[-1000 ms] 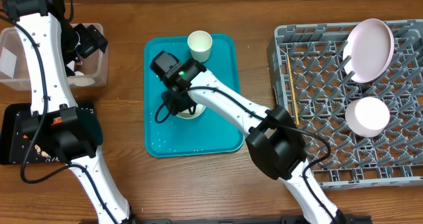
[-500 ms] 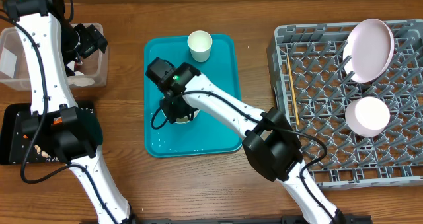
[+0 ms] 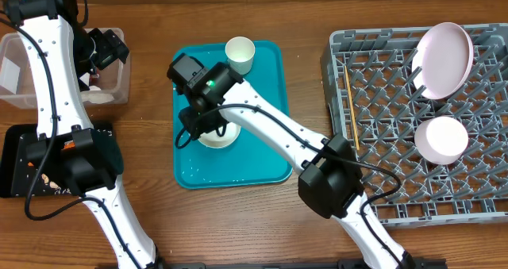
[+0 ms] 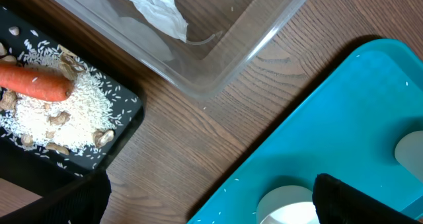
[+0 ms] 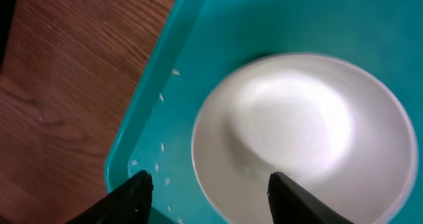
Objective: Sort waste into correct bins and load items into the dishwasher rack
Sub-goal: 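Grasp the white bowl rim with the right gripper and lift it, then carry the white bowl right over the dish rack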
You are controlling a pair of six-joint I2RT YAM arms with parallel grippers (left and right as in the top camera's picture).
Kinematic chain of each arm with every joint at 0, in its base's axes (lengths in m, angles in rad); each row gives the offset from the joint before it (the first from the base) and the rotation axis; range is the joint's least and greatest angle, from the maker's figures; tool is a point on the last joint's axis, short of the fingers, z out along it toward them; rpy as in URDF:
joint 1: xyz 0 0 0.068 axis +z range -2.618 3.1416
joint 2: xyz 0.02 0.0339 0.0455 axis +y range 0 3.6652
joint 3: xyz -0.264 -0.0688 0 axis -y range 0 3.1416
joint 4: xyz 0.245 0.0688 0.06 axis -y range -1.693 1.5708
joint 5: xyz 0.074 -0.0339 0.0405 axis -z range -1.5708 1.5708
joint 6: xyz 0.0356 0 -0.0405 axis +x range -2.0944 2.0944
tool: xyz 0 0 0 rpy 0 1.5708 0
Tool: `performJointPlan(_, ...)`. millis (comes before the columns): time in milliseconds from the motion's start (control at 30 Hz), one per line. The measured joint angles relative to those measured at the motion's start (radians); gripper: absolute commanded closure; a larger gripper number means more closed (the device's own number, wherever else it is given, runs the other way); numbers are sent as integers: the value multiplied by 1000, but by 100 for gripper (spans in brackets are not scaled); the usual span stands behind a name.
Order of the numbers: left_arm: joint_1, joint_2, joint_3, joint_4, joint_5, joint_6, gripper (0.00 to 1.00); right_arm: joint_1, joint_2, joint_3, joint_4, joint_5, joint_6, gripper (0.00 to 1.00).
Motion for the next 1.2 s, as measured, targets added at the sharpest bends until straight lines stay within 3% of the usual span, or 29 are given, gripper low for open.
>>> performJointPlan(333,0,0,0,8,0,0,0,41,2,-187,135,12,0,42)
performJointPlan(567,0,0,0,15,0,0,0,40,2,-188,141,77,-2,71)
performJointPlan(833,0,0,0,15,0,1,0,40,2,-188,142,95,8,96)
performJointPlan(1200,0,0,0,22,-16,3,0,34,-1,-53,-57,111,23,96)
